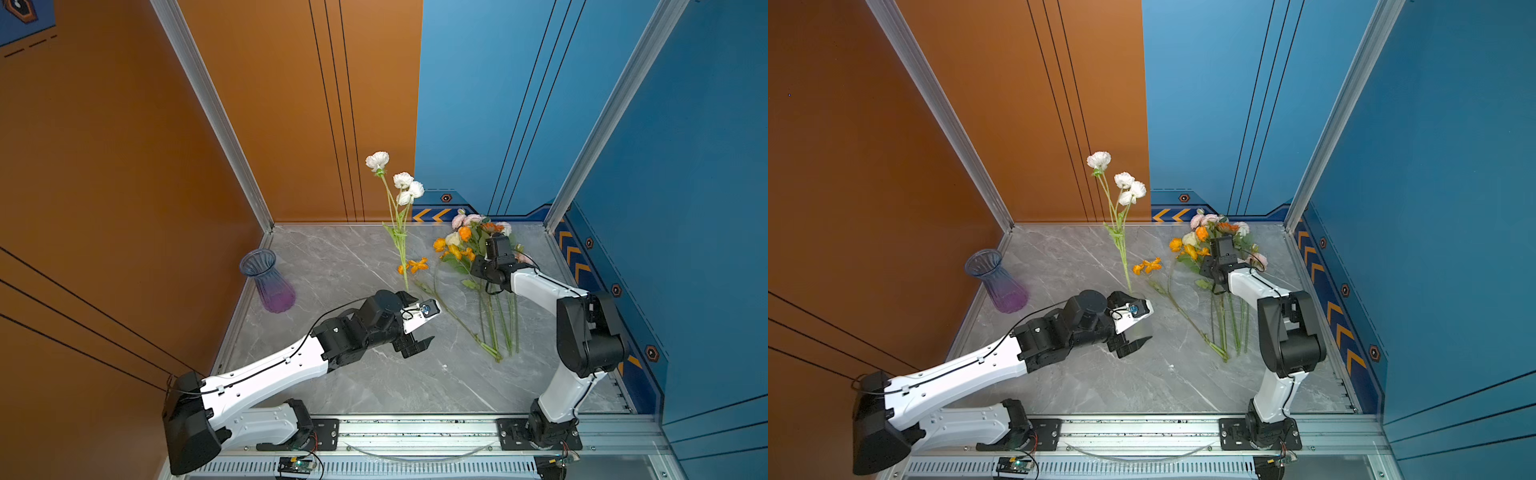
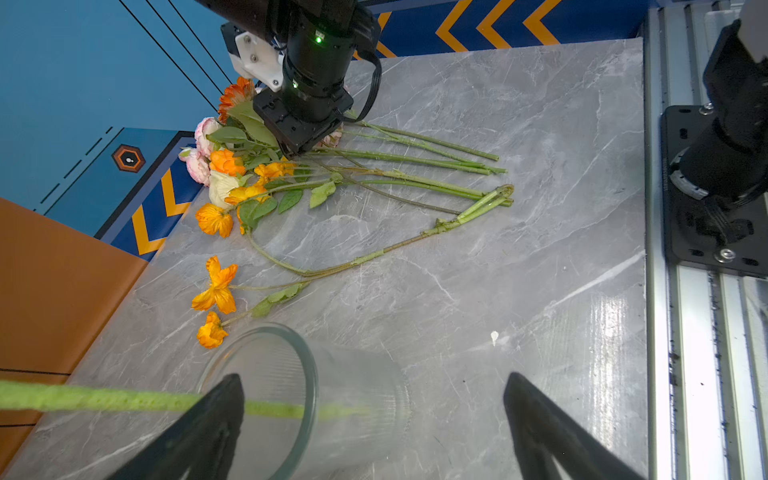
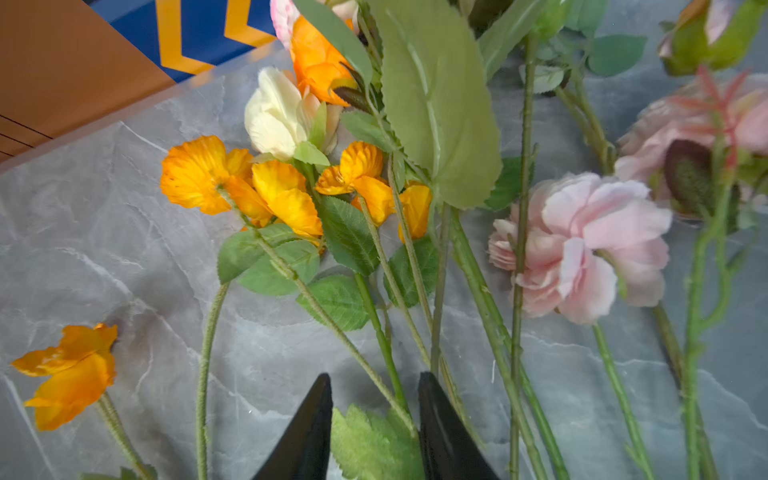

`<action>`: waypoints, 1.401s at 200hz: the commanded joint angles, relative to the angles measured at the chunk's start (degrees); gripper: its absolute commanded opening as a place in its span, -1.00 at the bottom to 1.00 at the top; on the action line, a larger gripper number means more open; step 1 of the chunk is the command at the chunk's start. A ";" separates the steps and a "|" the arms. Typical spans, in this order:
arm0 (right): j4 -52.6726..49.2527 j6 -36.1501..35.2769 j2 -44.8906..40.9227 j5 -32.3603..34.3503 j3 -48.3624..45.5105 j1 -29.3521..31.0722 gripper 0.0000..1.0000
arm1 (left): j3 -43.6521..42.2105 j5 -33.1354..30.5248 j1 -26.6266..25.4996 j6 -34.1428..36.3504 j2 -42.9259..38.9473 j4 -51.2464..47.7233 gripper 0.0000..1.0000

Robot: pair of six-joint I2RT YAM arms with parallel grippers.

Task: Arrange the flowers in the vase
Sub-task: 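Lower the right gripper into the pile and grasp the orange gerbera stem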

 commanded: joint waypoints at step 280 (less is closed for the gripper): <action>-10.49 -5.75 5.87 6.16 8.12 -0.43 -1.00 | -0.46 -0.27 -0.74 2.55 -2.04 -0.05 0.96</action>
